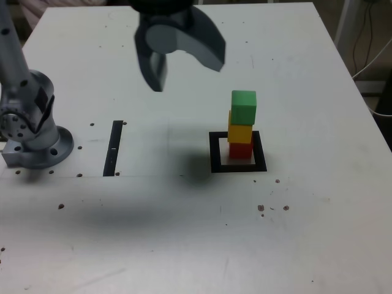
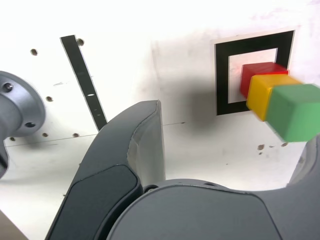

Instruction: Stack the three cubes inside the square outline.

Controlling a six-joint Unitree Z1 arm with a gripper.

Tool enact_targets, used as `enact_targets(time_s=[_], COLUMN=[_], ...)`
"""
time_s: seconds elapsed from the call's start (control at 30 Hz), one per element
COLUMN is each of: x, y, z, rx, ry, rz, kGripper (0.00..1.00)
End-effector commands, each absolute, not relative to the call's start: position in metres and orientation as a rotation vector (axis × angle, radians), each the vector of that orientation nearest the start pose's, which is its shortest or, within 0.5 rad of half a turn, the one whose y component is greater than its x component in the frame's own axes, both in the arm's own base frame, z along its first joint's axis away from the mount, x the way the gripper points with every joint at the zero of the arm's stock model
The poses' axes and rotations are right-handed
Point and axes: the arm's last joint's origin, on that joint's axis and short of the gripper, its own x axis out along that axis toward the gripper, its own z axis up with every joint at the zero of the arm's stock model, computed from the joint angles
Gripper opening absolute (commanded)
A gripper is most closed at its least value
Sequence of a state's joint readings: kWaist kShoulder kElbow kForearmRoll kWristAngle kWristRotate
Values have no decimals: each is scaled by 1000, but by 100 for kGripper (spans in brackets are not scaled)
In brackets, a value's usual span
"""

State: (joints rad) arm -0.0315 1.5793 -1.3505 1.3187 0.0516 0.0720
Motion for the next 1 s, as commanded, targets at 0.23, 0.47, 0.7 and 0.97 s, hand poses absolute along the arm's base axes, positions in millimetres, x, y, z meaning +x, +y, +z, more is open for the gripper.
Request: enact_targets(time_s=[0.23, 0.47, 0.7, 0.97], x=[202, 189, 179, 160], y=[-5, -5, -4, -3], z=[296, 265, 256, 244], rx=[106, 102, 105, 98], ry=[1649, 1691, 1738, 1811], rz=[-62, -64, -59, -57], kGripper=[100, 100, 100, 100])
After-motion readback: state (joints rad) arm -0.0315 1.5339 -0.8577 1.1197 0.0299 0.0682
